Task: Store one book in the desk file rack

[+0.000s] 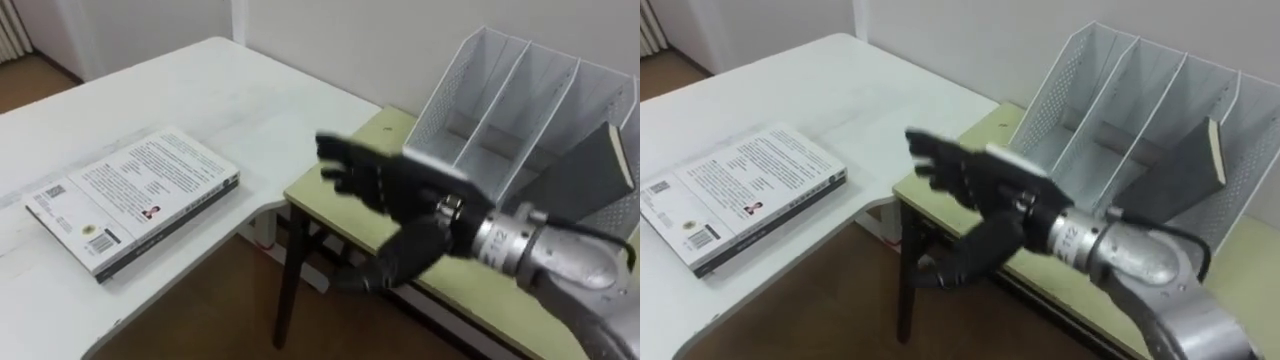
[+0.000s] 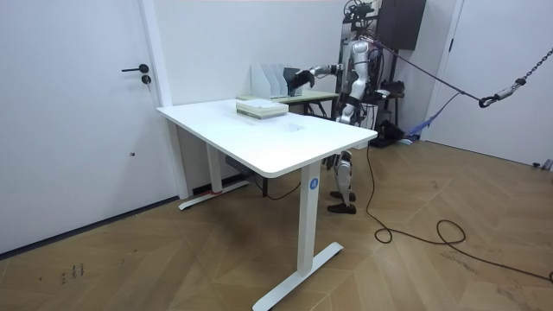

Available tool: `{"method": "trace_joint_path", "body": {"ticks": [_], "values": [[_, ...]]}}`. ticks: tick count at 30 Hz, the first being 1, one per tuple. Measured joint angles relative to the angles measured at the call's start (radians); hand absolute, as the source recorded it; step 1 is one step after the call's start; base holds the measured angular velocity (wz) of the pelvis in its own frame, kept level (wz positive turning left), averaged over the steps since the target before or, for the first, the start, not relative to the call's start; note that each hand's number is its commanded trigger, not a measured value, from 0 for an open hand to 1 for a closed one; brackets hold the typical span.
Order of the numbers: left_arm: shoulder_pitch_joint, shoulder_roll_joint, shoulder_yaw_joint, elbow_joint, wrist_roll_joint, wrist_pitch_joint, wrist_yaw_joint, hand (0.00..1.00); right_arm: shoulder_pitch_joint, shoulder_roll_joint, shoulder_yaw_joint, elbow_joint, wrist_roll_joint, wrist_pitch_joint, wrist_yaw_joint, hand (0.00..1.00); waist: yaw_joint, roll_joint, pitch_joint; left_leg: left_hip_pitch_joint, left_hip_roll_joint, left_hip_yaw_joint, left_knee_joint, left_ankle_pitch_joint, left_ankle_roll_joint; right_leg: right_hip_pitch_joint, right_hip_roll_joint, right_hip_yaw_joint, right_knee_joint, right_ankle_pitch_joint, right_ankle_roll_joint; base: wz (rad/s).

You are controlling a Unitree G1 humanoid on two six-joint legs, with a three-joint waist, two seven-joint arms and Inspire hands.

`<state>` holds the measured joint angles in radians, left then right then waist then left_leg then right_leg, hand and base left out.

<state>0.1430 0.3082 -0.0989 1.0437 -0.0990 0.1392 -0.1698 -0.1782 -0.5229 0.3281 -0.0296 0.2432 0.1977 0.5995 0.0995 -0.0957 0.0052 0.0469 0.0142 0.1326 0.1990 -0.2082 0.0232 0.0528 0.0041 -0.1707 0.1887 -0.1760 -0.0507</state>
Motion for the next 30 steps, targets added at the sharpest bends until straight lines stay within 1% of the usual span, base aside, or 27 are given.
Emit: {"method": "trace_joint_path", "body": {"ticks": [1, 2, 3, 4, 5, 7, 8, 9, 10, 11, 13, 14, 16, 17, 18, 19, 21, 22, 23, 24, 25, 27, 30], "values": [[-0.003, 0.001, -0.012, 0.003, -0.001, -0.002, 0.000, 0.00, 0.041, 0.001, 0.014, 0.029, -0.064, 0.000, 0.031, 0.00, 0.004, 0.005, 0.0034, -0.001, 0.000, 0.001, 0.000, 0.000, 0.000, -0.001, 0.000, 0.002, 0.001, 0.000, 0.000, 0.00], [-0.007, 0.001, -0.024, 0.004, -0.005, -0.003, 0.000, 0.00, 0.062, 0.001, 0.019, 0.050, -0.093, 0.000, 0.042, 0.00, 0.010, 0.008, 0.0046, -0.001, 0.000, 0.001, 0.000, 0.000, 0.001, -0.001, 0.000, 0.003, 0.002, 0.000, 0.000, -0.05], [-0.010, -0.001, -0.036, 0.002, -0.008, -0.003, -0.002, 0.00, 0.098, 0.001, 0.023, 0.088, -0.155, 0.001, 0.064, 0.00, 0.015, 0.015, 0.0081, -0.004, 0.000, 0.001, 0.004, -0.002, 0.002, -0.004, 0.000, 0.005, 0.004, 0.000, 0.000, 0.00], [-0.012, -0.002, -0.042, 0.001, -0.007, -0.004, -0.013, 0.00, 0.122, 0.002, 0.022, 0.124, -0.220, 0.001, 0.082, 0.00, 0.014, 0.019, 0.0092, -0.011, 0.000, 0.001, 0.006, -0.005, 0.004, -0.007, 0.000, 0.004, 0.008, 0.000, 0.000, 0.00], [-0.012, -0.002, -0.042, 0.001, -0.007, -0.004, -0.020, 0.00, 0.130, 0.004, 0.021, 0.146, -0.242, 0.001, 0.086, 0.00, 0.013, 0.024, 0.0078, -0.017, 0.001, 0.001, 0.008, -0.006, 0.004, -0.012, -0.001, 0.004, 0.011, 0.000, 0.000, 0.00], [-0.012, -0.006, -0.042, -0.001, -0.007, -0.004, -0.032, 0.00, 0.155, 0.011, 0.017, 0.224, -0.323, 0.001, 0.094, 0.00, 0.003, 0.042, 0.0019, -0.026, 0.000, 0.002, 0.015, -0.006, 0.004, -0.020, -0.002, 0.003, 0.015, 0.000, 0.000, 0.00], [-0.014, -0.007, -0.042, -0.001, -0.007, -0.005, -0.034, 0.00, 0.167, 0.017, 0.007, 0.245, -0.337, -0.003, 0.094, 0.00, -0.002, 0.045, 0.0008, -0.026, 0.000, 0.002, 0.015, -0.006, 0.004, -0.020, -0.003, 0.003, 0.014, 0.000, 0.000, 0.03], [-0.015, -0.011, -0.040, 0.002, -0.008, -0.007, -0.034, 0.00, 0.183, 0.044, -0.017, 0.329, -0.352, -0.021, 0.085, 0.00, -0.003, 0.049, -0.0042, -0.021, 0.000, 0.003, 0.015, -0.006, 0.004, -0.016, -0.003, 0.002, 0.012, -0.001, 0.001, 0.00], [-0.014, -0.015, -0.040, 0.002, -0.008, -0.011, -0.033, 0.00, 0.203, 0.082, -0.046, 0.430, -0.364, -0.033, 0.057, 0.00, -0.003, 0.050, -0.0088, -0.015, -0.001, 0.004, 0.015, -0.006, 0.004, -0.010, -0.003, 0.001, 0.009, -0.001, 0.001, 0.04], [-0.013, -0.017, -0.040, 0.002, -0.008, -0.016, -0.031, 0.00, 0.214, 0.099, -0.059, 0.474, -0.371, -0.033, 0.040, 0.00, -0.003, 0.050, -0.0089, -0.012, -0.001, 0.004, 0.015, -0.006, 0.004, -0.006, -0.003, 0.000, 0.007, -0.002, 0.002, 0.00], [-0.002, -0.026, -0.027, 0.008, -0.008, -0.028, -0.009, 0.00, 0.240, 0.166, -0.108, 0.663, -0.386, -0.044, -0.017, 0.00, -0.014, 0.052, -0.0102, -0.005, -0.002, 0.001, 0.012, -0.006, 0.004, 0.004, -0.003, 0.000, -0.003, -0.002, 0.002, 0.00], [-0.001, -0.028, -0.024, 0.009, -0.008, -0.029, -0.006, 0.00, 0.243, 0.179, -0.117, 0.713, -0.386, -0.048, -0.032, 0.00, -0.016, 0.052, -0.0105, -0.005, -0.002, 0.002, 0.012, -0.006, 0.004, 0.004, -0.004, 0.000, -0.003, -0.002, 0.002, 0.00], [0.006, -0.034, -0.023, 0.011, -0.009, -0.036, 0.012, 0.00, 0.249, 0.206, -0.144, 0.885, -0.376, -0.057, -0.089, 0.00, -0.026, 0.057, -0.0110, -0.001, -0.005, 0.002, 0.005, -0.005, 0.005, 0.009, -0.005, 0.000, -0.008, -0.004, 0.004, 0.00], [0.008, -0.037, -0.021, 0.011, -0.009, -0.036, 0.016, 0.00, 0.250, 0.211, -0.158, 0.917, -0.366, -0.058, -0.104, 0.00, -0.030, 0.059, -0.0103, 0.001, -0.006, 0.000, 0.005, -0.005, 0.005, 0.012, -0.006, -0.001, -0.009, -0.004, 0.005, 0.03], [0.015, -0.046, 0.000, 0.012, -0.002, -0.036, 0.026, 0.00, 0.255, 0.227, -0.200, 0.971, -0.340, -0.067, -0.138, 0.00, -0.036, 0.061, -0.0126, 0.002, -0.007, 0.000, 0.005, -0.006, 0.006, 0.018, -0.005, -0.002, -0.019, -0.002, 0.007, 0.00], [0.017, -0.056, 0.025, 0.012, 0.016, -0.036, 0.030, 0.00, 0.259, 0.242, -0.231, 1.013, -0.312, -0.087, -0.172, 0.00, -0.039, 0.062, -0.0123, 0.005, -0.007, 0.002, 0.006, -0.006, 0.006, 0.017, -0.005, 0.000, -0.020, -0.002, 0.007, 0.00], [0.019, -0.068, 0.061, 0.019, 0.032, -0.036, 0.031, 0.00, 0.259, 0.260, -0.268, 1.091, -0.263, -0.111, -0.205, 0.00, -0.043, 0.068, -0.0102, 0.013, -0.007, 0.002, 0.004, -0.007, 0.006, 0.018, -0.004, 0.002, -0.023, -0.003, 0.007, -0.02], [0.025, -0.076, 0.078, 0.019, 0.042, -0.036, 0.031, 0.00, 0.260, 0.268, -0.286, 1.136, -0.218, -0.115, -0.225, 0.00, -0.046, 0.071, -0.0078, 0.016, -0.008, 0.001, 0.000, -0.007, 0.006, 0.030, -0.004, -0.001, -0.026, -0.003, 0.008, 0.04], [0.029, -0.079, 0.087, 0.020, 0.045, -0.036, 0.032, 0.00, 0.260, 0.271, -0.296, 1.160, -0.195, -0.116, -0.236, 0.00, -0.049, 0.069, -0.0064, 0.019, -0.008, 0.001, -0.002, -0.007, 0.006, 0.036, -0.004, -0.003, -0.029, -0.003, 0.008, 0.13], [0.034, -0.085, 0.100, 0.030, 0.047, -0.036, 0.034, 0.00, 0.258, 0.280, -0.318, 1.203, -0.151, -0.117, -0.255, 0.00, -0.061, 0.073, -0.0074, 0.020, -0.010, -0.004, -0.003, -0.007, 0.007, 0.045, -0.006, -0.010, -0.036, -0.003, 0.009, 0.16], [0.037, -0.092, 0.121, 0.040, 0.074, -0.033, 0.034, 0.00, 0.261, 0.283, -0.335, 1.242, -0.112, -0.117, -0.267, 0.00, -0.070, 0.072, -0.0050, 0.022, -0.011, -0.008, -0.004, -0.007, 0.007, 0.048, -0.006, -0.012, -0.038, -0.005, 0.011, 0.14], [0.047, -0.098, 0.134, 0.041, 0.115, -0.028, 0.032, 0.00, 0.268, 0.284, -0.359, 1.277, -0.085, -0.116, -0.279, 0.00, -0.073, 0.079, -0.0039, 0.029, -0.012, -0.007, -0.013, -0.007, 0.007, 0.050, -0.006, -0.009, -0.038, -0.007, 0.012, 0.03], [0.053, -0.099, 0.136, 0.042, 0.183, -0.002, 0.024, 0.00, 0.269, 0.290, -0.390, 1.294, -0.085, -0.114, -0.300, 0.00, -0.080, 0.082, -0.0037, 0.035, -0.012, -0.007, -0.014, -0.008, 0.006, 0.050, -0.004, -0.007, -0.039, -0.011, 0.011, 0.00]]}}
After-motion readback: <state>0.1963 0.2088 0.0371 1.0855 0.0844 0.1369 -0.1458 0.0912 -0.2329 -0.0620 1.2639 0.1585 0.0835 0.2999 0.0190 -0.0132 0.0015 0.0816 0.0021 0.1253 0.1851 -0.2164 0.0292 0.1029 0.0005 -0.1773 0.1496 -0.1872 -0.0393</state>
